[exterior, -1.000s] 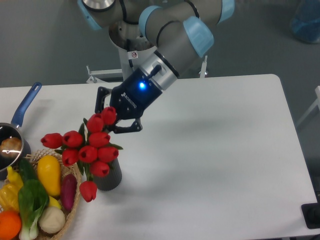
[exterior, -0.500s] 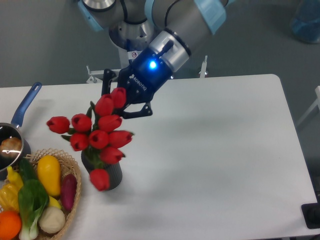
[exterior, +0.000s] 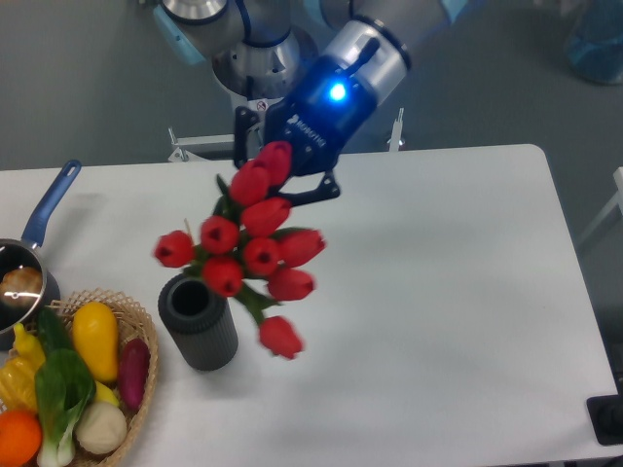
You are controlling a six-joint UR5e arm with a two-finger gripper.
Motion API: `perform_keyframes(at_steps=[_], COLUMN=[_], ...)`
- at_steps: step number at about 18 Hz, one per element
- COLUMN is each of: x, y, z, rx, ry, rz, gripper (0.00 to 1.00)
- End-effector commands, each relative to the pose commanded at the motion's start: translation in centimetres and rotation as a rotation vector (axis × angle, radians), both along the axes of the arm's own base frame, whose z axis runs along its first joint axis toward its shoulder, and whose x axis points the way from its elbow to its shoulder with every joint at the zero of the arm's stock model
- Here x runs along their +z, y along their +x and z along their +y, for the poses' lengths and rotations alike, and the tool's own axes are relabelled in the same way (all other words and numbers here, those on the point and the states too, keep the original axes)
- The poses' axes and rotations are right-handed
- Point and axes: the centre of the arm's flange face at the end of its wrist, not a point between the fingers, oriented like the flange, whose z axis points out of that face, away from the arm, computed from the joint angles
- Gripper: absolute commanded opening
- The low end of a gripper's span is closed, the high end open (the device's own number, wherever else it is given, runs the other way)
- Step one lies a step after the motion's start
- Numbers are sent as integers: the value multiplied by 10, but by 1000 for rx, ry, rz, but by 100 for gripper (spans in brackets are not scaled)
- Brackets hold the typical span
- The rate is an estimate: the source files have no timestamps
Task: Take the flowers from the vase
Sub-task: 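Carry the tulip bunch away from the vase over the table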
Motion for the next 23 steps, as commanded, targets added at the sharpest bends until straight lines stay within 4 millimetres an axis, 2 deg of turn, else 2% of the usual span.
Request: perform_keyframes(at_steps=[4,8,12,16,20,23], x=[-9,-25,-51,-83,-107,-125], y=[-35,-68,-83,-90,-94,-103], z=[-28,-58,-61,-71,-82,-86], rx=[75,158,216,208,153,128], ry=[-14,-99,-253,-435,-581,-681], rz=[6,104,156,303,402,453], gripper=[3,3,3,7,0,0])
